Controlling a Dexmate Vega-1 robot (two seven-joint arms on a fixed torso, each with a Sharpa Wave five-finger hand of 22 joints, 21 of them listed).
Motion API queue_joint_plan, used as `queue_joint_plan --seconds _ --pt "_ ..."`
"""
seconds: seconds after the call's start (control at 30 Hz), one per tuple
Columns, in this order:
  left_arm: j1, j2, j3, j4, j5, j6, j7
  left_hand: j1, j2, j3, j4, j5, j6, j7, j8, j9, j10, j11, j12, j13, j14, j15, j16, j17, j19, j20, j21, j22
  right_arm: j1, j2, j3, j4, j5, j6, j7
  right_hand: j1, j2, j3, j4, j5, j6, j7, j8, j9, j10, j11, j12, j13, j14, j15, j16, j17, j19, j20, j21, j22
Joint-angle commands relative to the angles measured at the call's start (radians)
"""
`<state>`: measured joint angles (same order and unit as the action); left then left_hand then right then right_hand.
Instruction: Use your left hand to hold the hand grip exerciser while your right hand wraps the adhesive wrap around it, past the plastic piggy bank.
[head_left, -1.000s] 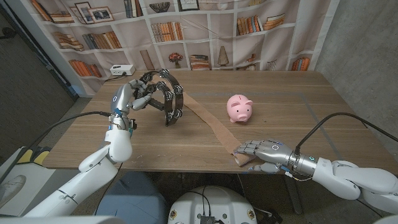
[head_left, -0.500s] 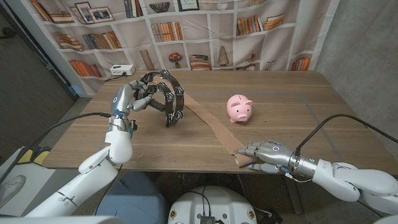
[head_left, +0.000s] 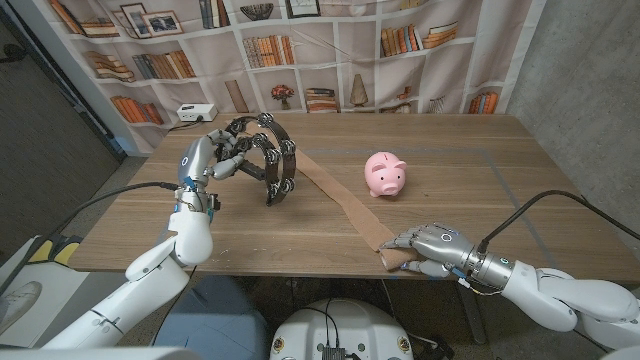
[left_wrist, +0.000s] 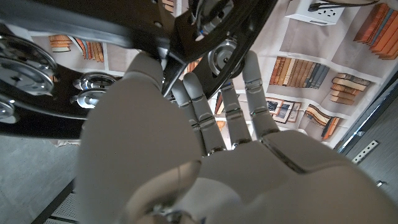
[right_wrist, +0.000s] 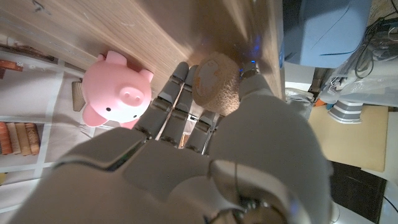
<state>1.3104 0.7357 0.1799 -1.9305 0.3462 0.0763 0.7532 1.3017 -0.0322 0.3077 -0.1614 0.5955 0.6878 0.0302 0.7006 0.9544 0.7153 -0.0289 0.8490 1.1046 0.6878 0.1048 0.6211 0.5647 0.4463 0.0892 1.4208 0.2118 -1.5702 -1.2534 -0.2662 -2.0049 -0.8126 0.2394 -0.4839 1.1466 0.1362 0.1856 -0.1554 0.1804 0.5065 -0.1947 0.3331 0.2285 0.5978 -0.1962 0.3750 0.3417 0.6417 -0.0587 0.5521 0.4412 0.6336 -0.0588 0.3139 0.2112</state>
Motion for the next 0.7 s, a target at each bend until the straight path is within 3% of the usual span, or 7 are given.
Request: queue_joint_plan --seconds 0.03,0.33,0.7 --pt "-0.014 -0.005 0.006 0.021 -0.005 -0.02 0.002 0.086 0.091 0.047 0.002 0.088 0.0 0.002 -0.004 0.002 0.007 0.002 -0.005 0.004 0.23 -0.233 0.307 0.265 0.031 -0.056 0.003 0.003 -0.01 0.009 0.011 -0.007 0.061 0.011 -0.082 0.023 0.028 0.018 0.01 0.001 0.027 -0.002 0.007 0.008 0.033 -0.008 0.015 0.025 0.03 -0.181 0.01 0.016 0.01 -0.113 0.012 0.004" --pt "-0.039 -0.014 0.02 0.04 -0.003 -0.03 0.008 0.089 0.093 0.048 0.0 0.086 -0.002 0.005 -0.006 0.004 0.003 0.0 -0.012 0.0 0.226 -0.231 0.308 0.265 0.027 -0.053 0.005 0.006 -0.019 0.033 0.063 -0.056 0.133 0.042 -0.074 0.03 0.03 0.025 0.011 0.001 0.045 -0.007 0.009 0.008 0.056 -0.008 0.024 0.034 0.051 -0.182 0.009 0.025 0.012 -0.114 0.025 0.008" --pt "-0.099 -0.054 0.058 0.07 -0.002 -0.047 0.035 0.079 0.088 0.05 0.003 0.086 0.009 -0.02 -0.004 0.004 0.019 -0.024 -0.008 0.001 0.242 -0.253 0.311 0.268 0.042 -0.083 0.002 0.003 -0.035 0.062 0.154 -0.118 0.179 0.066 0.043 0.033 0.025 0.029 0.011 0.001 0.048 -0.006 0.005 0.009 0.06 -0.007 0.021 0.04 0.042 -0.18 -0.012 0.024 0.006 -0.107 0.037 0.012"
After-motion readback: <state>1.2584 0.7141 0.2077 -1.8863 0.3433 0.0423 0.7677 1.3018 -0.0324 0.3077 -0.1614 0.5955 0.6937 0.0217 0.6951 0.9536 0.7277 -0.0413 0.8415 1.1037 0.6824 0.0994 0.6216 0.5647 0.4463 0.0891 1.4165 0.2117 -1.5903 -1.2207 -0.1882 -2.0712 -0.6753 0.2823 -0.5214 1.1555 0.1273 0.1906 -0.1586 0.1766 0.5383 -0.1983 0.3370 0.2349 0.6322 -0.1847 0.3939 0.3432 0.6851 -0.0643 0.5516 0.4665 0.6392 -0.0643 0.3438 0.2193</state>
